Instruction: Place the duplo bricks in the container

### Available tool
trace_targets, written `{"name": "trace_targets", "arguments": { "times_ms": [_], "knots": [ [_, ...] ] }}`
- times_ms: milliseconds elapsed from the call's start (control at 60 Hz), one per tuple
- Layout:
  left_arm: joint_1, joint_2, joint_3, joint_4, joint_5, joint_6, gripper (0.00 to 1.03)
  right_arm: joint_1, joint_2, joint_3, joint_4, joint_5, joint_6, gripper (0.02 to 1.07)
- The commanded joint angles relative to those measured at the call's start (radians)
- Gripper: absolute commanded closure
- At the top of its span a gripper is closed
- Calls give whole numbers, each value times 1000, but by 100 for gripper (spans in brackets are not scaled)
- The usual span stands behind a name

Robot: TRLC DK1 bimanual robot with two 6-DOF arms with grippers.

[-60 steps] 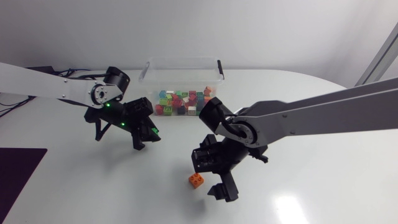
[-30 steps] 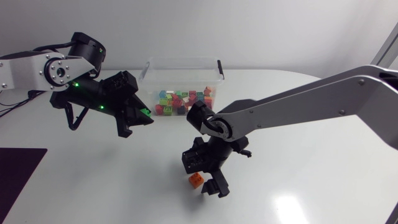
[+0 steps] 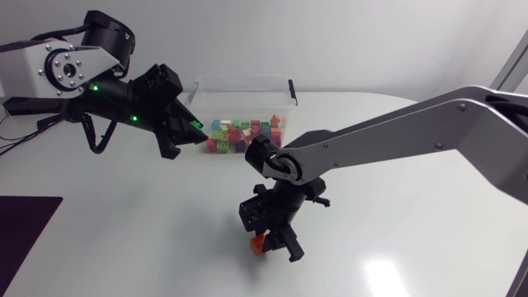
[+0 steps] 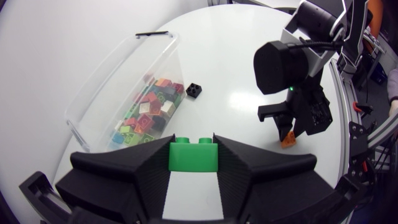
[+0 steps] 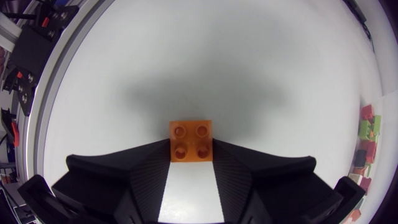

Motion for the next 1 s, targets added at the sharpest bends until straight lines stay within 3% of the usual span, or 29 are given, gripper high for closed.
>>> {"name": "trace_targets", "arguments": {
  "times_ms": [0, 567, 817, 850, 900, 917, 933, 950, 967, 983],
  "knots": [
    [-6, 15, 70, 8, 4, -42, 77, 11, 7, 2, -24, -18, -8, 90],
    [37, 342, 438, 199, -5, -312, 77, -147, -299, -13, -141, -150, 101, 90],
    [37, 511, 526, 321, -99, -363, 75, -155, -322, 39, -141, -161, 161, 90],
    [33, 524, 535, 332, -112, -366, 70, -157, -323, 53, -141, -161, 170, 90],
    [37, 547, 552, 349, -140, -380, 41, -166, -323, 79, -141, -161, 187, 90],
    [37, 547, 553, 350, -142, -380, 39, -169, -323, 85, -141, -161, 191, 90],
    [37, 554, 558, 360, -160, -389, 21, -172, -325, 97, -141, -161, 196, 90],
    [37, 555, 559, 363, -168, -392, 16, -176, -325, 108, -141, -161, 204, 90],
    [37, 557, 561, 370, -183, -393, 3, -181, -325, 119, -141, -162, 210, 90],
    [37, 557, 561, 370, -186, -393, 2, -186, -325, 131, -141, -162, 217, 90]
  ]
}}
